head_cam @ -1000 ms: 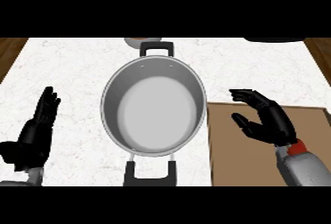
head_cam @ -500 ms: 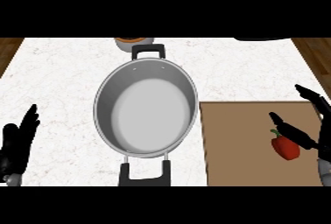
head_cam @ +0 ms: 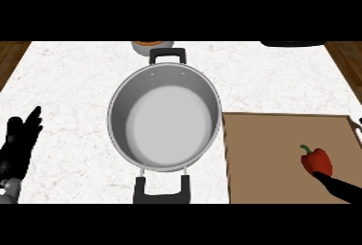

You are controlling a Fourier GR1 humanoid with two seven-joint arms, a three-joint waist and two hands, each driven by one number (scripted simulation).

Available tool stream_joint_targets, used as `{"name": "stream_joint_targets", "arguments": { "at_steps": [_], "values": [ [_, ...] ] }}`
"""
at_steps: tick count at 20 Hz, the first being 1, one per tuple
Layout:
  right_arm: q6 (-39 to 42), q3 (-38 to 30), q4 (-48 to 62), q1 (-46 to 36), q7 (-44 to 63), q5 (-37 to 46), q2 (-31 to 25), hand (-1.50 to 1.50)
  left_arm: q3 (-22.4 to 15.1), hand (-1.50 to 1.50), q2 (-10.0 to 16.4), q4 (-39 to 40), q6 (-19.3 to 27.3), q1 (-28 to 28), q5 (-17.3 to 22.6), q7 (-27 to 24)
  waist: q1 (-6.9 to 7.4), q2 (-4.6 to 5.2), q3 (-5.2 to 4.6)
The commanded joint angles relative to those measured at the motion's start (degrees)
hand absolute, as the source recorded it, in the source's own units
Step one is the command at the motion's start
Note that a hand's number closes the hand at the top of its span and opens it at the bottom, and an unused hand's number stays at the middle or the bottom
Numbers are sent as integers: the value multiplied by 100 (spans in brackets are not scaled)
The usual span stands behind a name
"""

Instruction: Pick the bell pepper from the tray and place it in the pot

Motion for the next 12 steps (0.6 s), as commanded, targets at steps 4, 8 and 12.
{"name": "stream_joint_targets", "arguments": {
  "at_steps": [4, 8, 12],
  "values": [
    [1601, -59, -1414, 593, 2406, 665, -1248, -150, 51, 0, 12, 80, -58, -143, -13, 187, 45, 21, -14],
    [2549, 404, -1883, 628, 3648, 607, -1333, -150, -70, 0, -21, -72, -87, -333, -112, 383, 180, 35, 7],
    [3563, 539, -2493, 71, 4730, -82, -1449, -150, -214, 0, -263, -27, 57, -449, -319, 437, 278, 51, 20]
  ]
}}
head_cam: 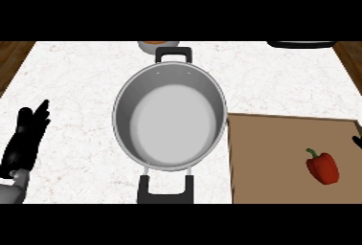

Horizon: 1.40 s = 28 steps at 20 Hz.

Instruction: Pick the bell pepper from the tray and place it in the pot

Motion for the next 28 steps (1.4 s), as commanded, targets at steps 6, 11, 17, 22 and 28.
{"name": "stream_joint_targets", "arguments": {
  "at_steps": [6, 11, 17, 22, 28],
  "values": [
    [1480, 138, 11, -1157, 1743, -480, 318, -150, -37, 0, -350, 37, -18, 62, -383, -155, 96, 0, 26],
    [1373, 321, 854, -1358, 1280, -47, 997, -150, 388, 0, -259, 274, -432, -319, -258, 87, 69, -1, 29],
    [1595, 177, 968, -871, 943, 384, 1187, -150, 532, 0, -421, -79, -556, 143, -429, -11, 54, -12, 30],
    [1415, 42, 1912, -1064, 78, 726, 1575, -150, 694, 0, -549, 351, -738, -336, -611, 150, 34, -5, 31],
    [1838, -253, 2009, -1386, 94, 1076, 1915, -150, 876, 0, -790, 85, -813, 68, -901, -23, 47, -11, 29]
  ]
}}
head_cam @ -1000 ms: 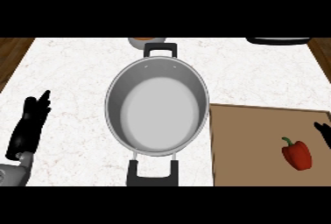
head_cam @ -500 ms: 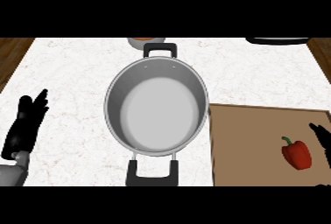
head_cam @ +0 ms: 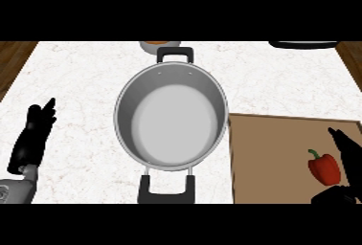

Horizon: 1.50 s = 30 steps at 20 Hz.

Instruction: Pick the bell pepper from the tray and place it in the pot

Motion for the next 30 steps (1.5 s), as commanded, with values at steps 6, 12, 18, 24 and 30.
{"name": "stream_joint_targets", "arguments": {
  "at_steps": [6, 12, 18, 24, 30],
  "values": [
    [568, -309, -20, 158, 96, 373, 416, -150, 426, 0, -132, 312, -415, -173, -158, -48, -36, -3, -3],
    [653, -536, 1345, -873, -360, 527, 867, -150, 556, 0, -272, -95, -514, 245, -309, -252, 29, 4, -1],
    [643, -843, 1394, -428, -802, 716, 1106, -150, 619, 0, -567, -253, -603, 179, -563, 61, -1, -2, -1],
    [704, -1115, 1949, -763, -1182, 869, 1077, -150, 558, 0, -826, -827, -440, 615, -852, 159, 23, -4, 0],
    [392, -1063, 1940, -160, -1785, 1120, 1360, 150, 786, 0, -784, -530, -807, 306, -879, 172, -8, -3, -1]
  ]
}}
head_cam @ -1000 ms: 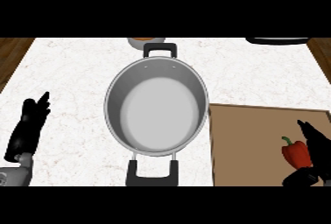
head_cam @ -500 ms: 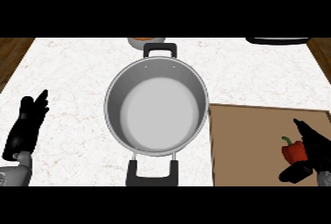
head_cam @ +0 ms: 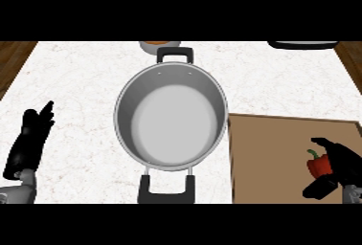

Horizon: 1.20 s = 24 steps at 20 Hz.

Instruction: Pick the bell pepper from the tray and place it in the pot

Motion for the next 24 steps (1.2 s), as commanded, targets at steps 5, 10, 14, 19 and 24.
{"name": "stream_joint_targets", "arguments": {
  "at_steps": [5, 10, 14, 19, 24],
  "values": [
    [-875, -15, 979, -405, -1012, 681, -66, 150, 137, 0, -34, 1, -180, -43, -26, -15, 29, 20, 31],
    [-881, 67, 434, -187, -950, 1090, -175, 150, 356, 0, 83, 139, -358, -204, 42, 34, 3, 15, 29],
    [-1048, -96, -102, 151, -963, 1217, -189, 150, 286, 0, -68, 283, -327, -165, -81, -118, -13, 13, 28],
    [-760, 131, 0, -371, -2008, 1022, -595, 150, 461, 0, 151, 396, -440, -250, -37, -297, 35, 21, 30],
    [-629, 282, -34, -573, -3327, 763, -1034, 150, 357, 0, -99, 286, -243, -306, -118, -86, 21, 19, 30]
  ]
}}
